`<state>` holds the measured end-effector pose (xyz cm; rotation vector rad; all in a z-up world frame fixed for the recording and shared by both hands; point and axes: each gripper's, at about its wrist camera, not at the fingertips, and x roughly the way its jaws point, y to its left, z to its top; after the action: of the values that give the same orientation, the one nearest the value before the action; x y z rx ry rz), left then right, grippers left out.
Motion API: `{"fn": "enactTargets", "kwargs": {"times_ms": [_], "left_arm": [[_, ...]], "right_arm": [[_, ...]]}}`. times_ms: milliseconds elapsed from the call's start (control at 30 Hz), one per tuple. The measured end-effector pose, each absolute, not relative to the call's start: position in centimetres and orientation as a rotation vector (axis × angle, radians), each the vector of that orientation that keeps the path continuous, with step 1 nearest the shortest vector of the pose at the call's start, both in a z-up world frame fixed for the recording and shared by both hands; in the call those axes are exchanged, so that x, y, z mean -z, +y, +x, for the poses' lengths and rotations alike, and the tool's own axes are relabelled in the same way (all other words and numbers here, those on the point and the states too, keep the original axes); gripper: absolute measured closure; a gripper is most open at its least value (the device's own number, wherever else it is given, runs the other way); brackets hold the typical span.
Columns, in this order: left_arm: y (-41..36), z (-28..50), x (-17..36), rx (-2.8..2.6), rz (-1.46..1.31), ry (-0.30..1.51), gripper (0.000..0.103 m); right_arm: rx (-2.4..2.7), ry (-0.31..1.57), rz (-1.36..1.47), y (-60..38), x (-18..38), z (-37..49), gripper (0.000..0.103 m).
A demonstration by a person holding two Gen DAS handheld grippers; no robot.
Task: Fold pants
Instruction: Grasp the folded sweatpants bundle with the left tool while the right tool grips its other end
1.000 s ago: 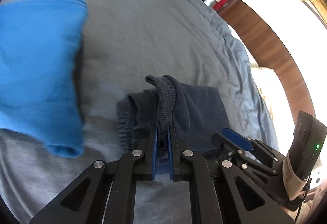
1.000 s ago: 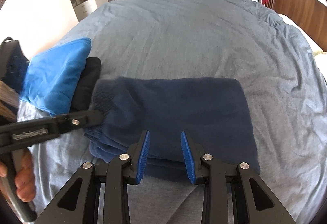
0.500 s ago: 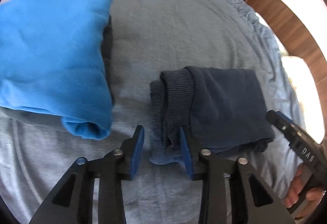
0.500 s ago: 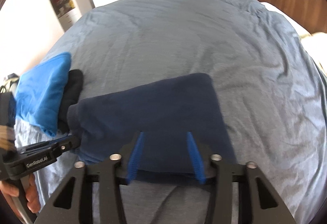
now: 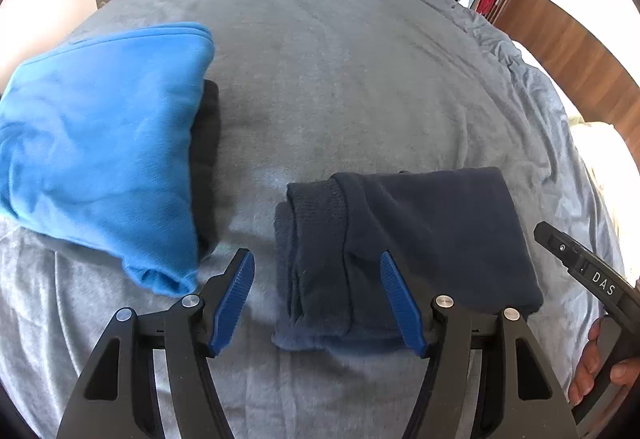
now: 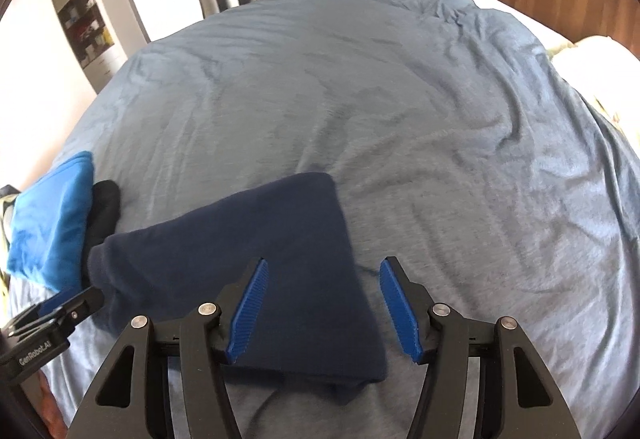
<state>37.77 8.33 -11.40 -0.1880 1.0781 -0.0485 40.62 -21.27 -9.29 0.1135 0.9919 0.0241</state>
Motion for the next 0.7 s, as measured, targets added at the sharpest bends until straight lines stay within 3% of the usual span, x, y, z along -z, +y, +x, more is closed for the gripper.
{"fn": "enactTargets", "kwargs": {"times_ms": [400, 700], "left_arm": [[8.5, 40.1, 14.9, 0.018, -0.241, 1.155, 0.038], [8.8, 40.8, 16.9, 0.017, -0.264, 1.179, 0.033]], "right_arm": [[-0.011, 1.061, 0.200, -22.8, 12.7, 42.5, 0.044], [-0.045, 1.121, 0.241, -23.1, 15.1, 43.3, 0.044]]}}
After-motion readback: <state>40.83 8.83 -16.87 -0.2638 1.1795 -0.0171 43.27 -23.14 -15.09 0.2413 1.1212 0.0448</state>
